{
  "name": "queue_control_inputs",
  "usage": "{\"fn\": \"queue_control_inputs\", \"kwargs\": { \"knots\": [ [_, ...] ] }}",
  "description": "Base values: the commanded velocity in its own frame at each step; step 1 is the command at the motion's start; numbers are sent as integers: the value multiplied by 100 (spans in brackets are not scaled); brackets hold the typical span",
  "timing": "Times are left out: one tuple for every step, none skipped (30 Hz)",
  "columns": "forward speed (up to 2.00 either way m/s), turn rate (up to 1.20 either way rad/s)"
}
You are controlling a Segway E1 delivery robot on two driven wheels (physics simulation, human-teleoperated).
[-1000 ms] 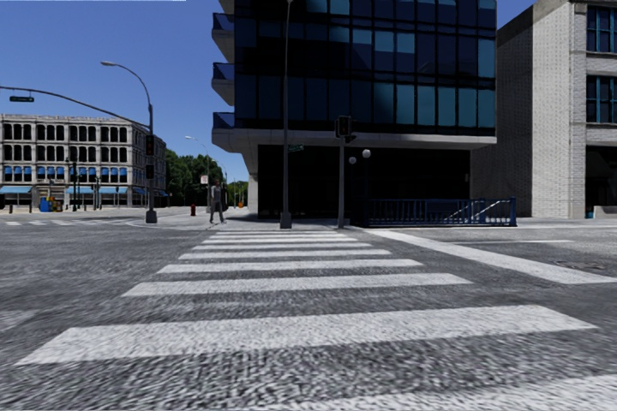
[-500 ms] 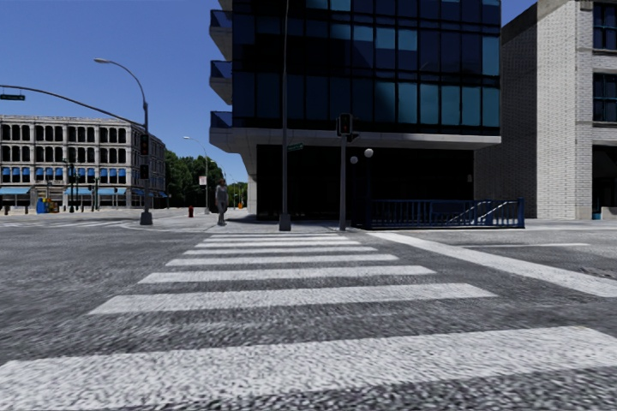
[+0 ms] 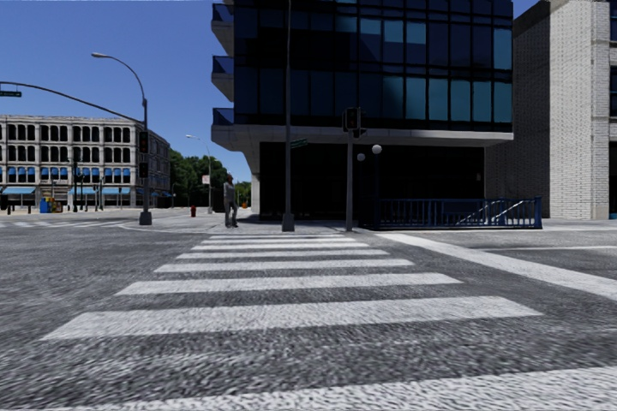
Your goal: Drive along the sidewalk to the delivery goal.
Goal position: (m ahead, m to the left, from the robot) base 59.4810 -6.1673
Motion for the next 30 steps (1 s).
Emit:
{"fn": "queue_control_inputs", "kwargs": {
  "knots": [
    [99,19],
    [99,19],
    [99,19],
    [99,12],
    [99,1],
    [99,0],
    [99,0],
    [99,0],
    [99,0],
    [99,0],
    [99,0],
    [99,0],
    [99,0],
    [99,0],
    [99,0],
    [99,0],
    [99,0],
    [99,0],
    [99,0],
    [99,0],
    [99,0],
    [99,8],
    [99,26],
    [99,32],
    [99,34],
    [99,34],
    [99,34],
    [99,35],
    [99,35],
    [99,35]
  ]
}}
